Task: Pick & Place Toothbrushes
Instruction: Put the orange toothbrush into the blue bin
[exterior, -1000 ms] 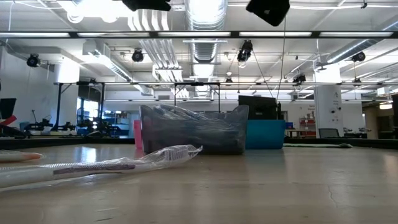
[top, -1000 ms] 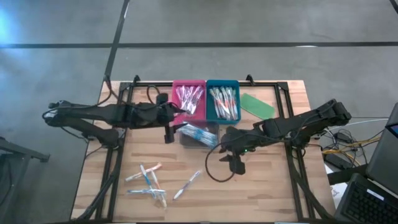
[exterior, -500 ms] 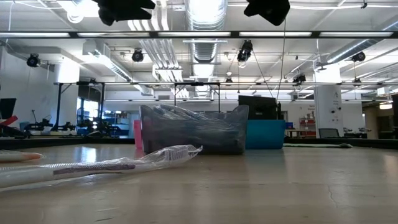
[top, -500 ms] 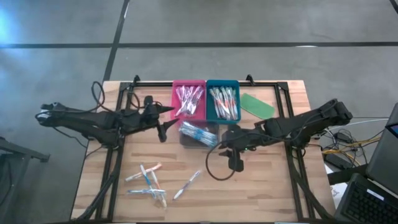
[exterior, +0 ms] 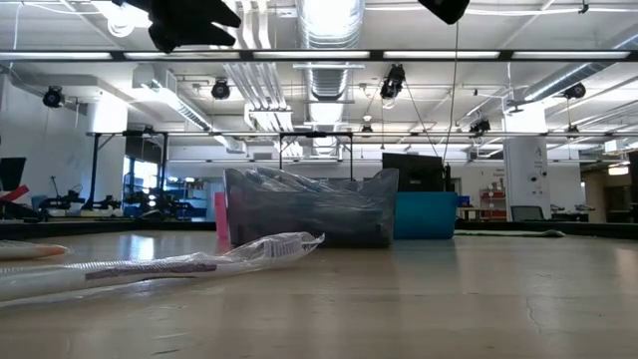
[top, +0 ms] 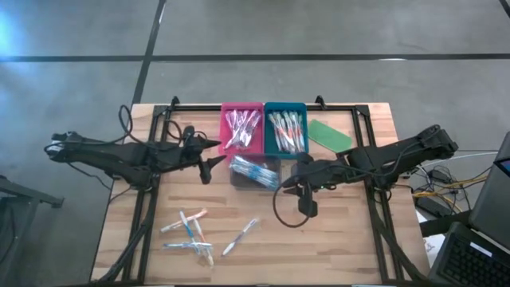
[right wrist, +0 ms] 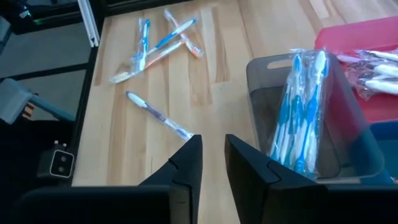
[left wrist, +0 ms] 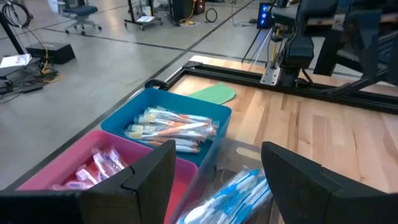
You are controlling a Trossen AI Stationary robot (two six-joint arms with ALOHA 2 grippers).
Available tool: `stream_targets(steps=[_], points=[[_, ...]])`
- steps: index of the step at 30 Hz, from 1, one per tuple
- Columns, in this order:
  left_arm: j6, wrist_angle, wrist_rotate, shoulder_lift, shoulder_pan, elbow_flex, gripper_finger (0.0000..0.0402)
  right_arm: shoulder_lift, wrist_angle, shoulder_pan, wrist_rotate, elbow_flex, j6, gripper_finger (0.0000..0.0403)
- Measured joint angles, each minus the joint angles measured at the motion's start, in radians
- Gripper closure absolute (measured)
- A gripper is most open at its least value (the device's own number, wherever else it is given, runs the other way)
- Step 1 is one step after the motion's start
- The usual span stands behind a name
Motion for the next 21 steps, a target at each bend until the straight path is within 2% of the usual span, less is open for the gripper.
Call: stream_targets(steps=[11, 13, 16, 18, 21], points=[[0.0, 0.0, 0.0, 0.026, 0.001, 0.0, 0.0161, 0.001, 0.021, -0.012, -0.004, -0.034, 0.004, 0.0364], [0.0, 0.0, 0.0, 0.026, 0.001, 0.0, 0.0161, 0.014, 0.023, -0.013, -0.008, -0.058, 0.046, 0.0367], [-0.001, 0.0, 0.0, 0.026, 0.001, 0.0, 0.0161, 0.039, 0.023, -0.019, -0.129, -0.087, 0.131, 0.037], [-0.001, -0.001, 0.0, 0.026, 0.001, 0.0, 0.016, 0.046, 0.024, -0.04, -0.213, -0.094, 0.096, 0.037], [-0.001, 0.003, 0.0, 0.027, 0.001, -0.003, 0.0161, 0.055, -0.012, -0.06, -0.212, -0.131, 0.075, 0.0366]])
